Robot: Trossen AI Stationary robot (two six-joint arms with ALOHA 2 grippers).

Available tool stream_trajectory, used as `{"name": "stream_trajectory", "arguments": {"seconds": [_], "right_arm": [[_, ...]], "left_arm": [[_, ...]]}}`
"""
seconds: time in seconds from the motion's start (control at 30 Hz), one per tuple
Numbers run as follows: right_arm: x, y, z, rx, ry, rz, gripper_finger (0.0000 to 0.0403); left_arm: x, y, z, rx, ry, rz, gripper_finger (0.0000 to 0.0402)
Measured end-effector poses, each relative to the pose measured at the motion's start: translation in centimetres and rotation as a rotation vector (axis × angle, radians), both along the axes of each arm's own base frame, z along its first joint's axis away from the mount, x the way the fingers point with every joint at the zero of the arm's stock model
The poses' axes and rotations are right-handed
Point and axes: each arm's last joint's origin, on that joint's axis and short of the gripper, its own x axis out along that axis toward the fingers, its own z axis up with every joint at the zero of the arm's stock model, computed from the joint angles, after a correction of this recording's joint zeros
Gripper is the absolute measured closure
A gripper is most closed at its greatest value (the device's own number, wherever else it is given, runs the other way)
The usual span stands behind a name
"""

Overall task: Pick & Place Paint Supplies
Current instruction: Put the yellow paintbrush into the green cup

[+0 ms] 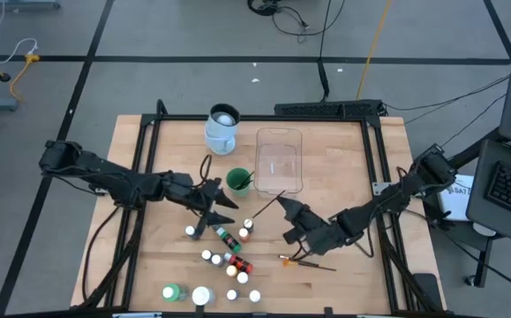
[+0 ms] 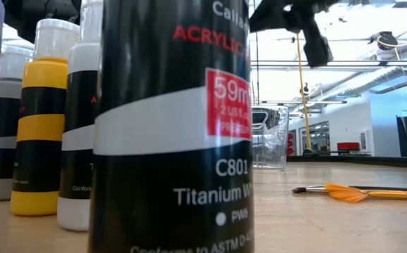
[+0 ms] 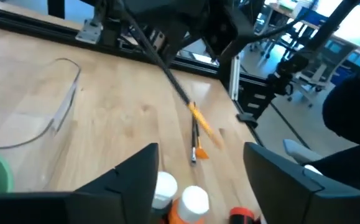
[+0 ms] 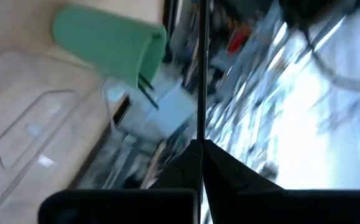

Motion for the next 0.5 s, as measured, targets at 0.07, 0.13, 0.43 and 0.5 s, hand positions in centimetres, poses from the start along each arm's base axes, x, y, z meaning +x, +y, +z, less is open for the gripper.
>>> {"name": "stream_trajectory", "arguments": {"seconds": [0.07,0.13,0.43,0.5], "right_arm": [[-0.4,-0.1,-0.9,-0.041,0.012,0.088,0.0402],[-0.9,-0.2,-1.5,-0.060,-0.019,0.182,0.0402],[-1.7,-0.3,-2.0,-0.172,-0.057,0.410,0.0403],[-1.6,-0.2,-2.4,-0.178,-0.041,0.410,0.0403]], "left_arm": [[0.4,0.2,0.2,0.009,-0.004,0.036,0.0146],[1.0,0.6,0.7,-0.015,0.002,0.063,0.0144],[6.2,1.2,1.8,-0.043,0.188,-0.030,0.0177],[7.5,0.9,2.0,-0.055,0.189,-0.092,0.0184]]}}
